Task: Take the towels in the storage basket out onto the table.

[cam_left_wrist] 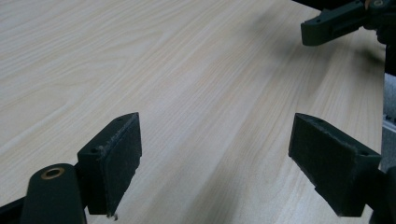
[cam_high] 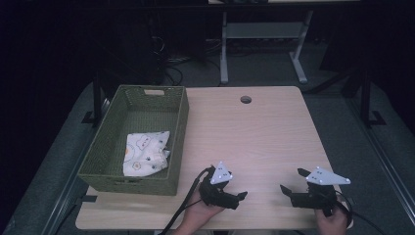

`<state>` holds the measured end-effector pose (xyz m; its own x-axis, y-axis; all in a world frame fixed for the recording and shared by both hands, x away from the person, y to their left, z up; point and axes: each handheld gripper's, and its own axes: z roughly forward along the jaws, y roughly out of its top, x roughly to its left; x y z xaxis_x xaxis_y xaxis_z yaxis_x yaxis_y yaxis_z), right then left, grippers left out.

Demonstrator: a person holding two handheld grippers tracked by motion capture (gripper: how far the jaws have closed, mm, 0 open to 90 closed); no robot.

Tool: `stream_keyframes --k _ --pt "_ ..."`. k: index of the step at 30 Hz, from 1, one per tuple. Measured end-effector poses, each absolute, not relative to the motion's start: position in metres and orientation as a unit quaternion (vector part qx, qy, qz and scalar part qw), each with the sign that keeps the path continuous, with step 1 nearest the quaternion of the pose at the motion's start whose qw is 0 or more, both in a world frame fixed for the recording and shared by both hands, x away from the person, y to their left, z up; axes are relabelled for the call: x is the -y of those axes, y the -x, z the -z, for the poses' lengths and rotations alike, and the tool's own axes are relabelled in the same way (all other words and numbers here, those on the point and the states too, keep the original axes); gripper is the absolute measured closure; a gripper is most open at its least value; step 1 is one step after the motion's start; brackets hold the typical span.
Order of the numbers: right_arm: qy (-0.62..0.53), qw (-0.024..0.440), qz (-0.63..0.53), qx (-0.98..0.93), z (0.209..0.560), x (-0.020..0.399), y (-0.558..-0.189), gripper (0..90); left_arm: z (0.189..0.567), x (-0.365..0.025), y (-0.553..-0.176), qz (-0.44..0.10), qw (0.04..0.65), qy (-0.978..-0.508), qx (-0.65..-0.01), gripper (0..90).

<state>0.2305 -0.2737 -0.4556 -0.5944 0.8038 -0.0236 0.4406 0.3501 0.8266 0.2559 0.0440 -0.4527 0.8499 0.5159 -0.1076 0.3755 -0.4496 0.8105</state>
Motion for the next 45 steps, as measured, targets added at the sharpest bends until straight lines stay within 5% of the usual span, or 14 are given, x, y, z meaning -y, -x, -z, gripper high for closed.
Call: stream_keyframes --k 21,35,45 --pt "-0.389 0.223 -0.41 -0.794 0.456 0.272 -0.23 14.0 0.427 -0.05 -0.278 -0.042 0.467 -0.855 -0.22 19.6" --pt "-0.383 0.222 -0.41 -0.797 0.455 0.271 -0.229 14.0 0.397 -0.068 -0.314 0.074 0.501 -0.823 -0.259 22.7" --pt "-0.381 0.221 -0.41 -0.799 0.454 0.271 -0.229 14.0 0.362 -0.081 -0.318 0.059 0.501 -0.822 -0.265 22.4"
